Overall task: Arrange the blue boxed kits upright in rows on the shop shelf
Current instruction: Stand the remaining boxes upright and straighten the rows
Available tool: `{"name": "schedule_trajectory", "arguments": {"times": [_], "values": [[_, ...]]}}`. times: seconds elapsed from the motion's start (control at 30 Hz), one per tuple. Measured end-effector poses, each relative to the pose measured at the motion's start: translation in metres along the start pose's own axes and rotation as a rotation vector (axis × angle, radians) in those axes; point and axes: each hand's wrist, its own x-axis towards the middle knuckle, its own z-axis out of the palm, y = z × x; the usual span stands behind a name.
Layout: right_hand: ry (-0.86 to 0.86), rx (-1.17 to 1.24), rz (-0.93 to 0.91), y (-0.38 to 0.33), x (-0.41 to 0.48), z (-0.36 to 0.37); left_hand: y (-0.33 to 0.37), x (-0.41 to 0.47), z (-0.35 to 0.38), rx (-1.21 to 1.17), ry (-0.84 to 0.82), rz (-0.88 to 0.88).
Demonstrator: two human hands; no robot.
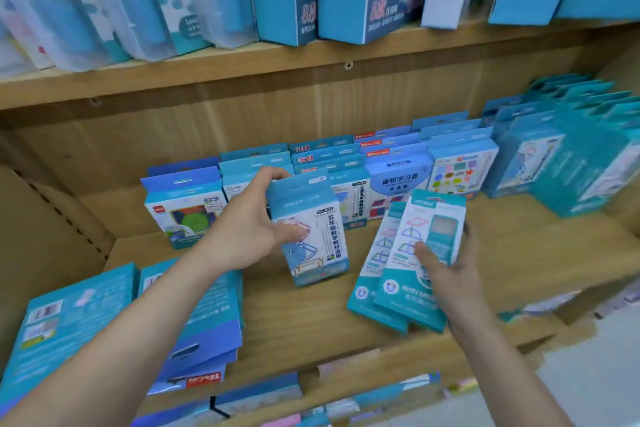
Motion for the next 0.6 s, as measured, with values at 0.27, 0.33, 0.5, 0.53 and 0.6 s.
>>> {"name": "schedule_trajectory", "arguments": {"times": [0.27, 0.33, 0.5, 0.53, 0.6], "values": [[0.078, -0.318, -0.024, 0.023, 0.007, -0.007, 0.027, -0.008, 0.005, -0.377, 0.153, 0.045], [0.116, -0.388, -0.026, 0.020, 0.013, -0.015, 0.033, -0.010, 0.007, -0.388, 0.200, 0.068], [0.205, -0.510, -0.043, 0.008, 0.030, -0.044, 0.050, -0.008, 0.017, -0.496, 0.288, 0.101], [0.203, -0.538, -0.044, 0.007, 0.033, -0.050, 0.055, -0.008, 0.020, -0.547, 0.301, 0.103], [0.163, -0.627, -0.021, 0.004, 0.038, -0.056, 0.063, -0.008, 0.027, -0.658, 0.310, 0.090]]}}
